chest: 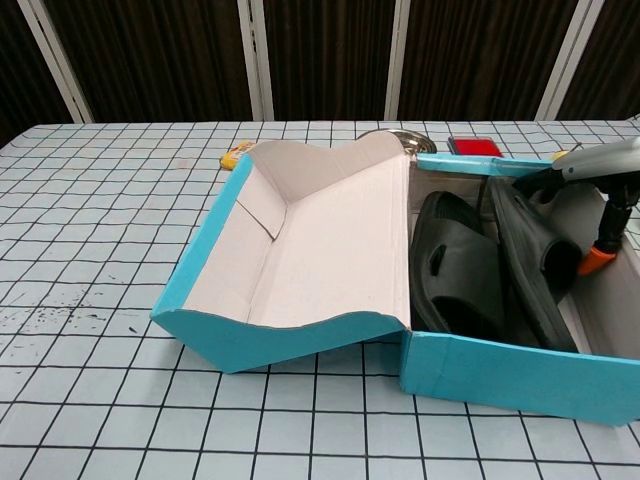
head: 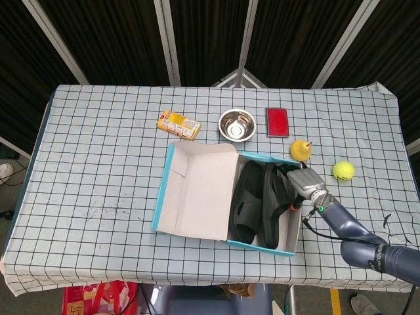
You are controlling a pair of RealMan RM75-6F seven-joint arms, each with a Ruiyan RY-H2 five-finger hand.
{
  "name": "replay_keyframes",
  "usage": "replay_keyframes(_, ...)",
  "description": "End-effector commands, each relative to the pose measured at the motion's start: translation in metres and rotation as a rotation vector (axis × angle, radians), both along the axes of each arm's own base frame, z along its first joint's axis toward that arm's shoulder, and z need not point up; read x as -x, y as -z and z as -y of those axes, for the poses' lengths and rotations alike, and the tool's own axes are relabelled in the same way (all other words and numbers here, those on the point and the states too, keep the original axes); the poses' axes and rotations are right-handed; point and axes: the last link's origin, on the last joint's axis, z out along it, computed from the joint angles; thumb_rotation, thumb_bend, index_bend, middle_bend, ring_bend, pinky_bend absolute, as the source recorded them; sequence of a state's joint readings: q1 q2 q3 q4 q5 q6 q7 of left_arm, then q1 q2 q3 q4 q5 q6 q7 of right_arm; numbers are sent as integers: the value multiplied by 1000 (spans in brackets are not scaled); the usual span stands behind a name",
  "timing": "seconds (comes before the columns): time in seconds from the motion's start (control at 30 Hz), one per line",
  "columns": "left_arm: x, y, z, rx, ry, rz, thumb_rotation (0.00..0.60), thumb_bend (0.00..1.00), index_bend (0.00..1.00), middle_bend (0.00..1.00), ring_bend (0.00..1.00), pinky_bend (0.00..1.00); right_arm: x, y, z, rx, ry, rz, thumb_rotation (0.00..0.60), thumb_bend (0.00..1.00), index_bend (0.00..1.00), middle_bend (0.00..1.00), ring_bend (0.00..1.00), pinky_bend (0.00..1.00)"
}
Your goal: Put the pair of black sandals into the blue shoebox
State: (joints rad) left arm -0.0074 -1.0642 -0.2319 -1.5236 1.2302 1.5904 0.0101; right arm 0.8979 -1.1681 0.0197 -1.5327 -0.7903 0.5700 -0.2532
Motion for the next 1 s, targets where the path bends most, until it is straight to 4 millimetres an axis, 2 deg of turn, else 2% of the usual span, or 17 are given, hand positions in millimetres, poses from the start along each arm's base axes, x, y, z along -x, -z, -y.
replay_keyframes(0.03, 0, 0, 0, -1, 0, 1, 600, 503, 167, 32, 0, 103, -1, 0, -1, -7, -3, -6, 600, 60, 0, 17, 0, 0)
replay_keyframes(0.37, -1, -1, 1, -2, 4, 3, 600, 503, 167, 32, 0, 103, -24, 1, -6, -42, -70, 13, 600, 59, 0, 15, 0, 0)
replay_keyframes(0.63, 0, -2, 2, -4, 0, 2, 600, 503, 167, 32, 0, 103, -29, 12, -7, -92, -88, 29, 600, 59, 0, 18, 0, 0)
replay_keyframes(0.8, 0, 0, 1, 2, -3, -1, 600, 503, 167, 31, 0, 103, -24, 14, -5, -134, -65, 12, 600, 59, 37, 132, 14, 0)
replay_keyframes(1.0, 0, 1, 0, 4, -6, -3, 600, 504, 167, 31, 0, 103, -20, 15, -4, -178, -29, -4, 600, 59, 97, 178, 21, 0)
